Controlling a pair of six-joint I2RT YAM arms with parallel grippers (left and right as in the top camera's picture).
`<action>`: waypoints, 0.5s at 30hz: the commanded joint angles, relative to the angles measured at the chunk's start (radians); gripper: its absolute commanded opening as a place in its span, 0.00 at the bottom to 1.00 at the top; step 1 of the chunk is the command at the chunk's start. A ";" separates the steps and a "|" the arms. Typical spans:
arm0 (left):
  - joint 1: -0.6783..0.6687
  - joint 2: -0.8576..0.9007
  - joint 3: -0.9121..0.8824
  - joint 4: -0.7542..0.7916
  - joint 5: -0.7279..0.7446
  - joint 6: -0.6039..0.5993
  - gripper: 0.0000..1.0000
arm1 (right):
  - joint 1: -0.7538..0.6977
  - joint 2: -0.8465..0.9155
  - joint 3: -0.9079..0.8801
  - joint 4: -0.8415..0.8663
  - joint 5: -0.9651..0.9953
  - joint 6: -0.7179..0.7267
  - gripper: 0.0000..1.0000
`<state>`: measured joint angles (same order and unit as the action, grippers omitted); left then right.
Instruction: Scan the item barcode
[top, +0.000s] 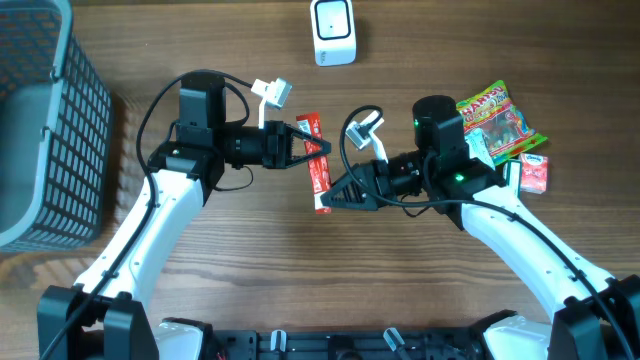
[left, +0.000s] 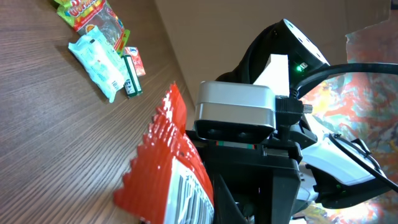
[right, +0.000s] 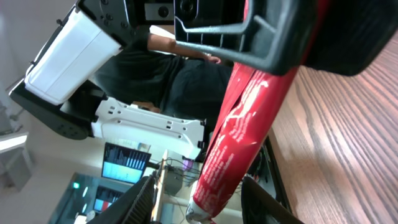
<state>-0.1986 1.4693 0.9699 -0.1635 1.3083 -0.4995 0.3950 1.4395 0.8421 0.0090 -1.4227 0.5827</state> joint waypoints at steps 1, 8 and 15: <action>-0.002 0.006 0.004 0.004 0.026 -0.005 0.04 | 0.003 -0.016 0.006 0.020 0.020 0.005 0.44; -0.002 0.006 0.004 0.008 0.025 -0.005 0.04 | 0.003 -0.016 0.003 0.019 0.011 0.021 0.24; -0.001 0.006 0.004 0.023 0.014 -0.002 0.04 | 0.002 -0.016 -0.037 0.013 0.013 -0.025 0.21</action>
<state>-0.1986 1.4693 0.9699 -0.1501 1.3106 -0.5022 0.3950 1.4395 0.8349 0.0254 -1.4082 0.6014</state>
